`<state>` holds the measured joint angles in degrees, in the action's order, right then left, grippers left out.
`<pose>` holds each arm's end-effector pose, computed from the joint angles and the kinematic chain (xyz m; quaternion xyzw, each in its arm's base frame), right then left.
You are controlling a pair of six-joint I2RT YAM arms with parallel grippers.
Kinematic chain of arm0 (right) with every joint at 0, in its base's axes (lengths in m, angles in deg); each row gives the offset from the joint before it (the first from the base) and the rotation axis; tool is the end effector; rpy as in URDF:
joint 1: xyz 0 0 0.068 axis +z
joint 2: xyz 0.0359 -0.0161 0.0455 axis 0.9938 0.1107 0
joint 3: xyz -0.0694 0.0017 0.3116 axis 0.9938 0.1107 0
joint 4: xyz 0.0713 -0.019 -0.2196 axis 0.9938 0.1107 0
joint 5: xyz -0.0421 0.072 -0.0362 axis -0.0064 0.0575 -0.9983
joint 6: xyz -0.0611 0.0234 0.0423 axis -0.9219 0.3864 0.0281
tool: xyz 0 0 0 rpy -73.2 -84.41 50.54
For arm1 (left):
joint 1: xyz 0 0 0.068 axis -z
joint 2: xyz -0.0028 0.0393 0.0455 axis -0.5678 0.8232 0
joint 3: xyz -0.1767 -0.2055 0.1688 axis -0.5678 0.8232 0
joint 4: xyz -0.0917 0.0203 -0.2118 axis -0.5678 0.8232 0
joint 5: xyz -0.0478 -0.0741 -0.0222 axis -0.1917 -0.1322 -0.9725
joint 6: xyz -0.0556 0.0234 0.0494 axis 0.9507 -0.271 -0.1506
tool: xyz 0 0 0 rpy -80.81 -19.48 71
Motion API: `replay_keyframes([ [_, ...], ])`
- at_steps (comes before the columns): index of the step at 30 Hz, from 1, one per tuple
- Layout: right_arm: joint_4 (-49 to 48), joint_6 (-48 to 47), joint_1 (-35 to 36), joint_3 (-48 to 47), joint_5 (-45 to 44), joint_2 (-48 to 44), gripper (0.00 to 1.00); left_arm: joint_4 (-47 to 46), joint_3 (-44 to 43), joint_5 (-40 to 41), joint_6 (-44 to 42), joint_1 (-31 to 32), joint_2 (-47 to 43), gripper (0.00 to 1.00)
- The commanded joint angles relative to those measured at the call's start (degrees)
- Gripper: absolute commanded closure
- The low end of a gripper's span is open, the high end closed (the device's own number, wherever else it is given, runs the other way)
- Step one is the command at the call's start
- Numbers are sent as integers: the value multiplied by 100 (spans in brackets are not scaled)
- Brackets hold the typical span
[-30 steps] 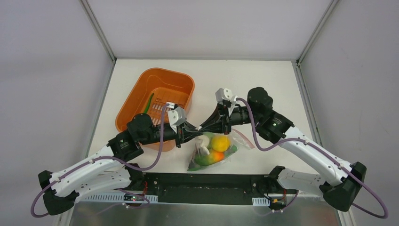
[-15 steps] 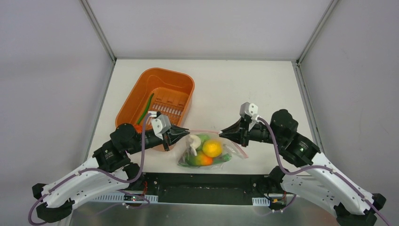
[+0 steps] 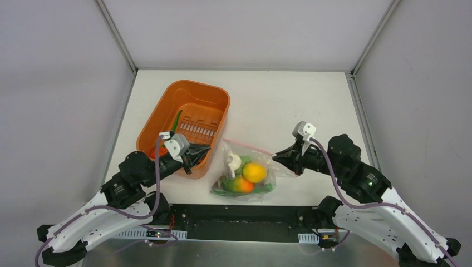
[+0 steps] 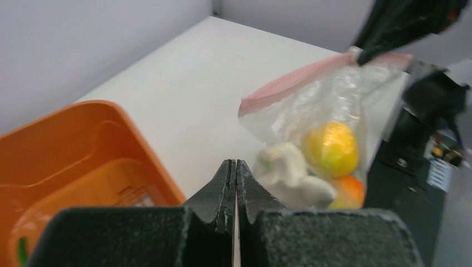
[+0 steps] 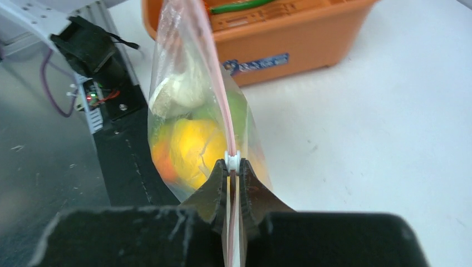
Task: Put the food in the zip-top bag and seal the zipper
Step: Zip the zipper food storage bag at the center of the board.
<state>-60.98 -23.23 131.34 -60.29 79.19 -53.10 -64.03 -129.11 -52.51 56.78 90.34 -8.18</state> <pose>0.0462 0.0818 0.3836 -0.4786 0.5871 0.2968 0.5815 0.0347 -0.0567 0.3748 0.3389 0.5630 -0.3482 0.6686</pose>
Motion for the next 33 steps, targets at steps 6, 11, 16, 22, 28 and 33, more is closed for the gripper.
replay_keyframes([
  [6, 657, 85, -79, -263, -486, -390, 100, 92, -38, 976, -227, -161, -364, 100],
  [11, 346, -39, -82, -427, 288, -68, 100, 246, -841, -284, -464, -164, 570, 54],
  [16, 383, -416, -78, -1057, 1106, 738, 100, 1029, -2456, -1561, -987, -162, 2045, 19],
  [22, 703, -1130, -78, -2067, 1696, 1414, 100, 2101, -3915, -2570, -1687, -167, 3371, 14],
  [28, 903, -1527, -78, -2536, 1652, 1616, 100, 2818, -4453, -3227, -2027, -161, 3948, 16],
  [33, 721, -1402, -77, -2261, 1606, 1531, 100, 2912, -4380, -3399, -1845, -165, 4096, 18],
])
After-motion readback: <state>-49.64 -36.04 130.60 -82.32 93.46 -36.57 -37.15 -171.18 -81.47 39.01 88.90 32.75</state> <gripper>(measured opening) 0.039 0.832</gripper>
